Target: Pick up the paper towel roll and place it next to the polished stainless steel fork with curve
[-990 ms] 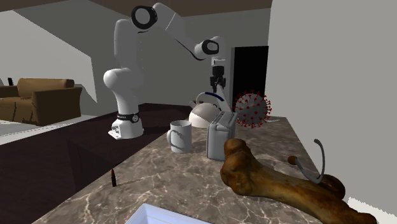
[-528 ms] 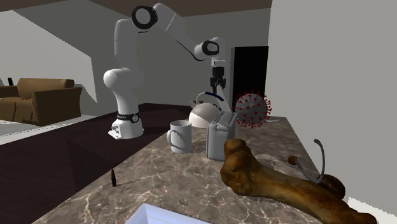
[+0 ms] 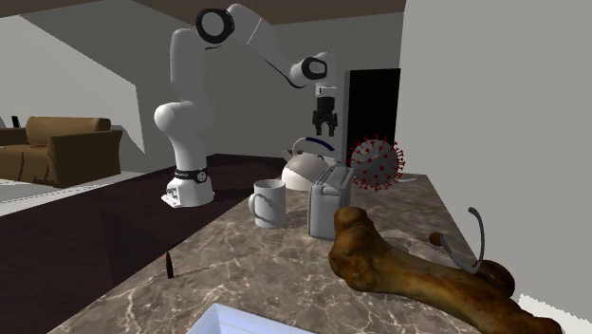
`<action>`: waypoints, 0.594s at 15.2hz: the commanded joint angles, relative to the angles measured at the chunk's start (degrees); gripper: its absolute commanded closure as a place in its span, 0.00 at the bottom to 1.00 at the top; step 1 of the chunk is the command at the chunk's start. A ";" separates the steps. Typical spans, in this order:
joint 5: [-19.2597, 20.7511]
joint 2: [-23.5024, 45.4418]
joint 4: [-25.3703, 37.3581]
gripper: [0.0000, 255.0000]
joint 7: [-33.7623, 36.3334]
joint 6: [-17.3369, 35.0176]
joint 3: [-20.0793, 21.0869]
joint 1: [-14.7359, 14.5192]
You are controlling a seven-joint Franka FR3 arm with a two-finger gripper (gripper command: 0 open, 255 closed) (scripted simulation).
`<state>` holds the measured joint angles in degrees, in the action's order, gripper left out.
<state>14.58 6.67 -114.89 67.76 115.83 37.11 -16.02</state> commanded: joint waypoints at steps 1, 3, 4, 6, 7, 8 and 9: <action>-1.25 -1.34 2.03 0.00 -0.93 -3.03 0.29 0.02; -1.66 -1.76 3.13 0.00 -1.21 -4.44 0.40 -0.05; -1.67 -1.77 3.12 0.00 -1.21 -4.43 0.40 -0.05; -1.66 -1.76 3.13 0.00 -1.21 -4.44 0.40 -0.05; -1.66 -1.76 3.13 0.00 -1.21 -4.44 0.40 -0.05; -1.66 -1.76 3.13 0.00 -1.21 -4.44 0.40 -0.05; -1.66 -1.76 3.13 0.00 -1.21 -4.44 0.40 -0.05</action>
<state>12.93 4.91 -111.77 66.56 111.40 37.51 -16.07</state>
